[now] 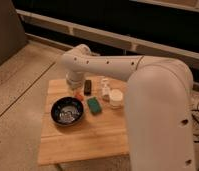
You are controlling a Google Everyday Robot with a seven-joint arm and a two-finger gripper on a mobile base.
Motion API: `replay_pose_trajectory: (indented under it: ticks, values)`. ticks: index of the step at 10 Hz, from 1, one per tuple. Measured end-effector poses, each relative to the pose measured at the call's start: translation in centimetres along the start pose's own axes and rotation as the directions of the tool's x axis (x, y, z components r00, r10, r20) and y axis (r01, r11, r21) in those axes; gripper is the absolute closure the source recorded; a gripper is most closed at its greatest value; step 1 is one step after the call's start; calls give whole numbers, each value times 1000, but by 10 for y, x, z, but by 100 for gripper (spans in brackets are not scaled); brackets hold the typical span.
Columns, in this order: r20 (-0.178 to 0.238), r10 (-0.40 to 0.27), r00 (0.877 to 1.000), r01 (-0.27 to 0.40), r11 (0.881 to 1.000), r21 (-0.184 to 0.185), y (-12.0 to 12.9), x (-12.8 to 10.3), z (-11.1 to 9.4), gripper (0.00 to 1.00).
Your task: Place the pepper on the white sponge
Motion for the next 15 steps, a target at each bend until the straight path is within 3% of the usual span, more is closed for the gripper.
replay_pose_trajectory:
  ticks: [3,5,7,12,15]
  values:
    - [-21,10,1000,-10,1000,-6,1,3,6,100]
    - [-114,82,990,-85,996,-20,-10,36,30,100]
    - [-189,165,968,-172,985,-19,-25,70,48,100]
    - [-242,258,935,-259,966,29,-57,91,58,100]
    - [-274,278,921,-274,960,54,-70,96,66,100]
